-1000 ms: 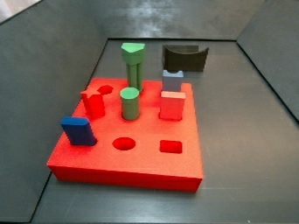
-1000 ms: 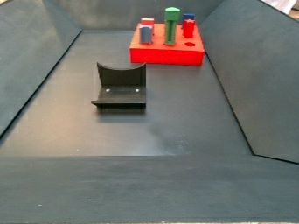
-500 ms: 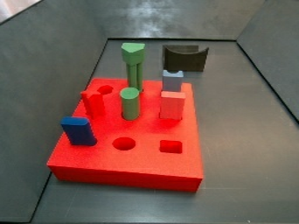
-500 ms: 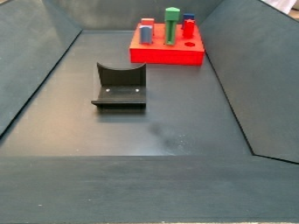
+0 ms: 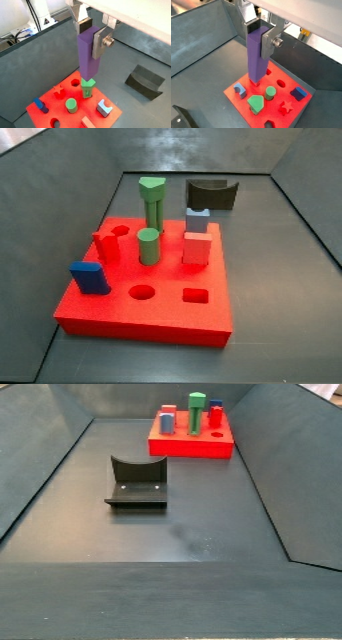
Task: Pick up the rectangle object. Move up. Move to above the board. Insert the rectangle object.
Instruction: Insert the rectangle object.
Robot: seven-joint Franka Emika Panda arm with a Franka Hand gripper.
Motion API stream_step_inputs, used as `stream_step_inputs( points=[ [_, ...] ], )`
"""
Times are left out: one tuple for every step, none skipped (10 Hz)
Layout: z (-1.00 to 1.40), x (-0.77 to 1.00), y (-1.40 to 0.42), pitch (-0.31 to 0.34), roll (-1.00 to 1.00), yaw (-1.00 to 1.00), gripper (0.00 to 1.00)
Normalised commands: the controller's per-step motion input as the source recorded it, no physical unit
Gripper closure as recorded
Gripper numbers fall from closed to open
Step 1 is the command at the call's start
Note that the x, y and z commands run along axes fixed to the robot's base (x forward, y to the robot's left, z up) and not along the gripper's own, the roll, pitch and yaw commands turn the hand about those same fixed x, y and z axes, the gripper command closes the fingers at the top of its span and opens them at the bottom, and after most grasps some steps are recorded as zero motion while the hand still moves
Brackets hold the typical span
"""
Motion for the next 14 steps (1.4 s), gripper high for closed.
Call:
stream_step_inputs(
  points=[
    [-0.13,0.20,0.00,0.097,0.01,0.04,1.00],
    [-0.17,-0.09,-0.10,0.139,0.10,-0.90,1.00],
    [-0.23,-0.09,0.00,0.060,0.11,-1.00,1.00],
    [-0.25,-0.09,0.00,0.050,0.11,-1.00,1.00],
    [-0.18,0.00,-0.14,0.033,0.08,-0.94,1.00],
    [0.00,0.00,-0.39,0.000,0.06,0.16,1.00],
    [0.00,0.00,-0.16,0.123,0.00,-0.27,1.00],
    [-0.06,0.00,0.00,0.000,0.02,-1.00,1.00],
    [-0.08,0.00,0.00,0.000,0.01,-1.00,1.00],
    [-0.17,0.00,0.00,0.000,0.00,-1.00,1.00],
    [-0.23,0.00,0.00,0.000,0.00,-1.00,1.00],
    [-0.35,0.00,-0.09,-0.067,-0.02,-1.00,1.00],
    [-0.51,-0.16,-0.58,-0.320,-0.10,-0.52,1.00],
    [-0.41,-0.06,-0.90,-0.273,-0.16,-0.13,1.00]
  ],
)
